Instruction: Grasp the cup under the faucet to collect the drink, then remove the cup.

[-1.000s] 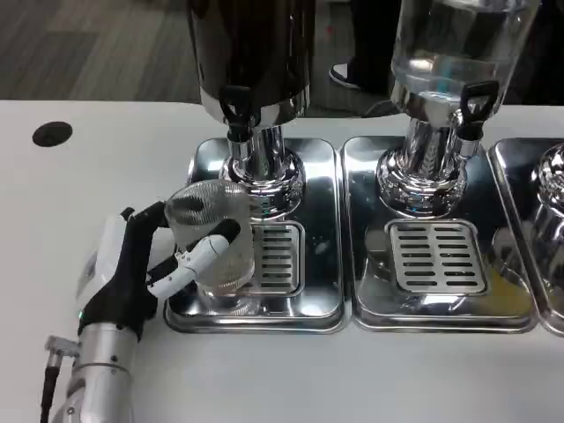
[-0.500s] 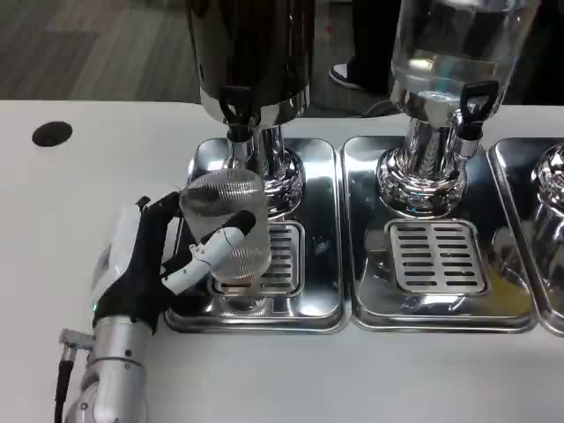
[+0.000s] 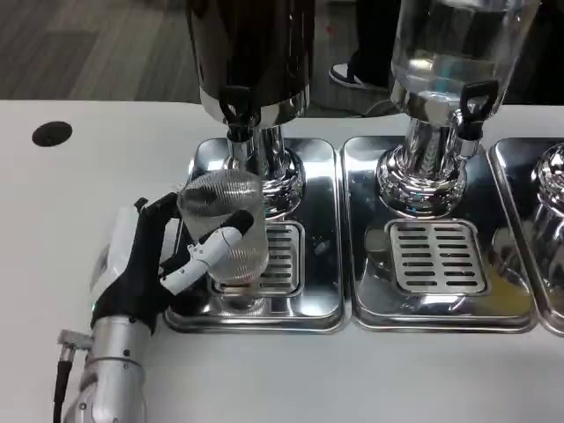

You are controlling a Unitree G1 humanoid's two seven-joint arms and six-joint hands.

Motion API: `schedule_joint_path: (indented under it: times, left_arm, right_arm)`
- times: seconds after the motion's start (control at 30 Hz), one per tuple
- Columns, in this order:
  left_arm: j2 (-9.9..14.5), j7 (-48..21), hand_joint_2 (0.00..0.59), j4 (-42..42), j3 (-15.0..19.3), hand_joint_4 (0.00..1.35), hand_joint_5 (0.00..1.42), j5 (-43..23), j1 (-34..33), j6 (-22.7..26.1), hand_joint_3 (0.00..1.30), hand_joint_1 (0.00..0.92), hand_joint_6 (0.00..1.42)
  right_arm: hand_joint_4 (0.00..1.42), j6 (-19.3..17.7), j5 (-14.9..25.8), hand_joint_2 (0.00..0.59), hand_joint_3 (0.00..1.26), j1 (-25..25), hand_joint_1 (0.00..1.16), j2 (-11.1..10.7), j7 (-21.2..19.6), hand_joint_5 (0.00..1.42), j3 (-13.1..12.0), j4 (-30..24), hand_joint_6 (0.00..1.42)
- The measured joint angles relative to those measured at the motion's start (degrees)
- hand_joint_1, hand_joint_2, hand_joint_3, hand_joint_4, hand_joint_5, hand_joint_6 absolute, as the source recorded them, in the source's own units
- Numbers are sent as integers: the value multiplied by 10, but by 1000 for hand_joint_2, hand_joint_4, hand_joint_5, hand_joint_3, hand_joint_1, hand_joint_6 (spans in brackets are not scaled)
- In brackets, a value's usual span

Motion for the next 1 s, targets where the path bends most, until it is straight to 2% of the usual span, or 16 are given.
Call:
schedule_joint_path:
  times: [1.0]
  left_arm:
    - [-13,6,248,78,-12,507,277,14,-54,4,473,303,0]
  right_arm:
    - [350,0,3,546,408,-2,713,0,0,286,-11,13,158]
